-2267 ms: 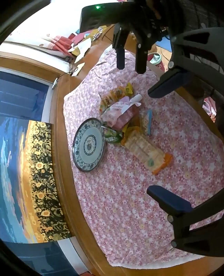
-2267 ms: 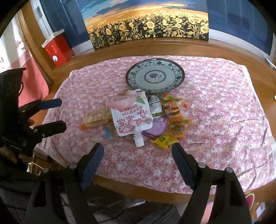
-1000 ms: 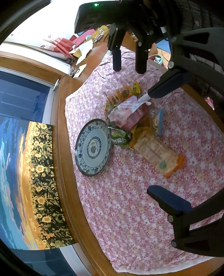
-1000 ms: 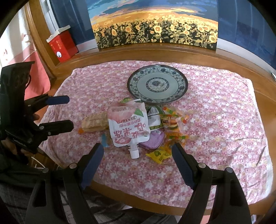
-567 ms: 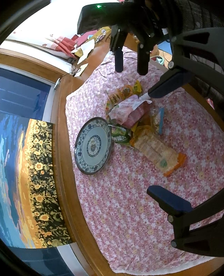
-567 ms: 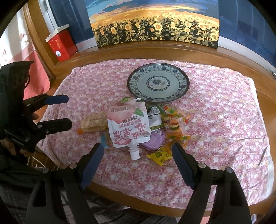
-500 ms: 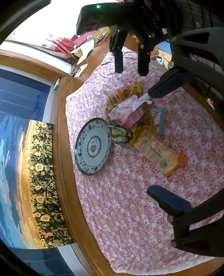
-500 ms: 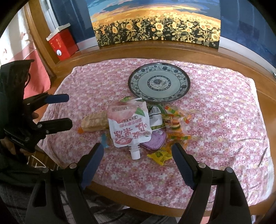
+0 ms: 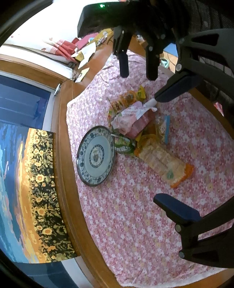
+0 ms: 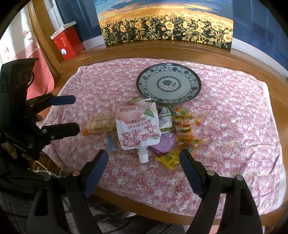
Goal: Organize snacks
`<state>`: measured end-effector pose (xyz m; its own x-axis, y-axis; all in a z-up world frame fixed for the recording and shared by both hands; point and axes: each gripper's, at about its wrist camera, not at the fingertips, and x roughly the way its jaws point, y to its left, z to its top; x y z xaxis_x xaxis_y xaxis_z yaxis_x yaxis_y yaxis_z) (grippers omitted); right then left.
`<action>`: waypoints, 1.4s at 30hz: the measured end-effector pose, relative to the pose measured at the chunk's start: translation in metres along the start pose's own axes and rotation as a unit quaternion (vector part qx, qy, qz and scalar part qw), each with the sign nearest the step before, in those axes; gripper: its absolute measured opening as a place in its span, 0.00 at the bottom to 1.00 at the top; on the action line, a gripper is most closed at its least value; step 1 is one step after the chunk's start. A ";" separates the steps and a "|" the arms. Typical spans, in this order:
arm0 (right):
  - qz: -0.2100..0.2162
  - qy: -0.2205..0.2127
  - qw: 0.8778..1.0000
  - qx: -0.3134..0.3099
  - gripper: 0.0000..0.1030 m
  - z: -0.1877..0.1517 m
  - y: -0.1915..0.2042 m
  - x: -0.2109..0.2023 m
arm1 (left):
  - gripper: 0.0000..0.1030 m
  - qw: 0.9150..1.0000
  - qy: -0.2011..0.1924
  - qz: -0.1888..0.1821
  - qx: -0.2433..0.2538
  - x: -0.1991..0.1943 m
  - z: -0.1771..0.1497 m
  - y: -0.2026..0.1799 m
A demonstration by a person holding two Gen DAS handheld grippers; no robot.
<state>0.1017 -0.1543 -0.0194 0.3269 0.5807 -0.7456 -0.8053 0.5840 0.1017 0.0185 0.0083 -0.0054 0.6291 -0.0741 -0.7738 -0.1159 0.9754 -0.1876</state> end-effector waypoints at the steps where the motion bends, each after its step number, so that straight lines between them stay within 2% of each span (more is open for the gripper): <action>1: -0.001 -0.001 1.000 0.003 0.81 0.000 -0.001 -0.001 | 1.00 1.000 0.001 -0.005 -0.002 0.000 0.000 0.000; 4: 0.009 -0.002 1.000 0.011 0.81 -0.001 -0.003 -0.002 | 1.00 1.000 0.003 -0.011 -0.004 0.000 0.000 0.000; 17: 0.004 -0.003 1.000 0.012 0.81 -0.003 -0.001 -0.001 | 1.00 1.000 0.009 -0.010 -0.004 0.002 -0.002 0.000; 42: 0.002 -0.008 1.000 0.018 0.81 0.004 -0.006 0.004 | 1.00 0.999 0.030 0.010 -0.012 0.020 -0.010 0.016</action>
<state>0.1095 -0.1534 -0.0203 0.3320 0.5914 -0.7349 -0.7880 0.6022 0.1286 0.0215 0.0201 -0.0301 0.5799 -0.0668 -0.8119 -0.1469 0.9717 -0.1849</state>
